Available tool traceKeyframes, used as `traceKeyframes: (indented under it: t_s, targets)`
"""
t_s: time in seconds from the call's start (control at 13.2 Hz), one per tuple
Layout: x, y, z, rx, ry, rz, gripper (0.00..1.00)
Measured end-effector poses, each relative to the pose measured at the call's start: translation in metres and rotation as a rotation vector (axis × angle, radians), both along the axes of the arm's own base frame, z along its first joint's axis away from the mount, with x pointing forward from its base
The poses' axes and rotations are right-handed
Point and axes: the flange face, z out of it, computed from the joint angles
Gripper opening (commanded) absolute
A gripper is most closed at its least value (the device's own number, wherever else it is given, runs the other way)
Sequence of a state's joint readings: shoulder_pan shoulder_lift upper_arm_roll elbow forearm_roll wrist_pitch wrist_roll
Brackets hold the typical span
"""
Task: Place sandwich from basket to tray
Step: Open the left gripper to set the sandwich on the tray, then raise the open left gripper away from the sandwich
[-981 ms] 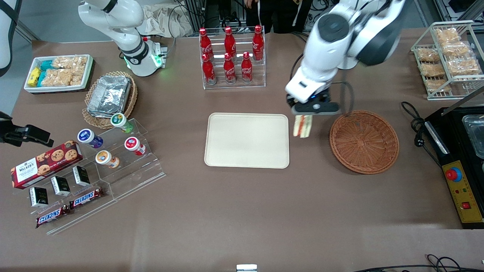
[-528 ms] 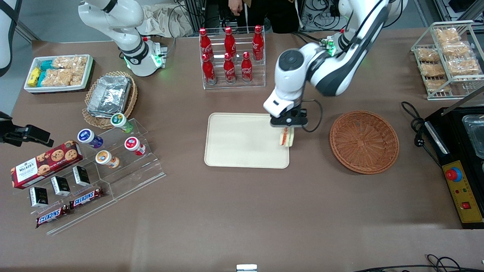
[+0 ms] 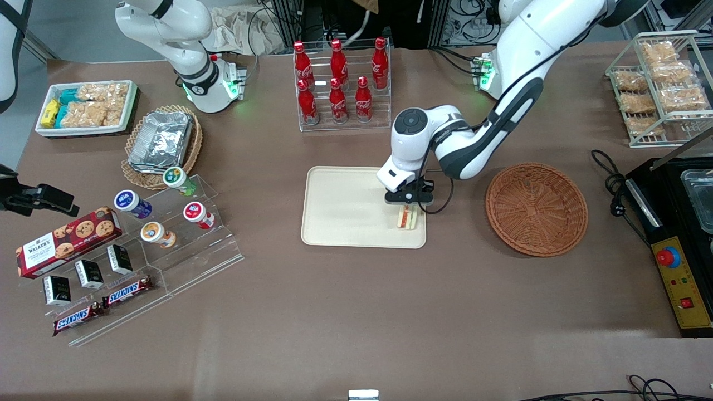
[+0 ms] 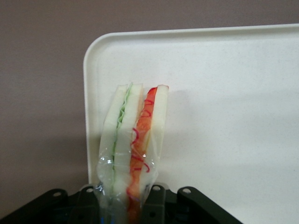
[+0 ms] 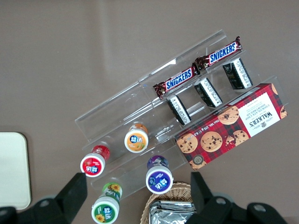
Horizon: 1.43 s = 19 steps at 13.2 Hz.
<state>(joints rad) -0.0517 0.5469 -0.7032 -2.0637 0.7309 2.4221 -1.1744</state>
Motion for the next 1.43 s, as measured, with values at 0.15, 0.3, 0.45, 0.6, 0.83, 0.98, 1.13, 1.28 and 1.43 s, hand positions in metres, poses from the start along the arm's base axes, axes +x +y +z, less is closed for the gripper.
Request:
traceKeyframes:
  t_s: [0.15, 0.3, 0.45, 0.6, 0.83, 0.98, 1.13, 1.28, 1.43]
  targets:
    - [0.003, -0.002, -0.004, -0.007, -0.002, 0.001, 1.0]
    - [0.005, -0.003, -0.003, -0.01, -0.007, 0.003, 1.0]
    - [0.008, -0.004, 0.0, -0.015, -0.014, 0.007, 1.0]
    - [0.014, -0.006, 0.007, -0.024, -0.028, 0.017, 1.0]
    - [0.032, -0.011, 0.037, -0.036, -0.053, 0.072, 1.0]
    - [0.051, -0.013, 0.084, -0.048, -0.063, 0.164, 1.0]
    - [0.07, -0.002, 0.138, -0.025, -0.093, 0.247, 1.0]
    - [0.093, 0.024, 0.192, -0.011, -0.093, 0.335, 1.0]
    - [0.115, 0.055, 0.256, -0.036, -0.066, 0.387, 1.0]
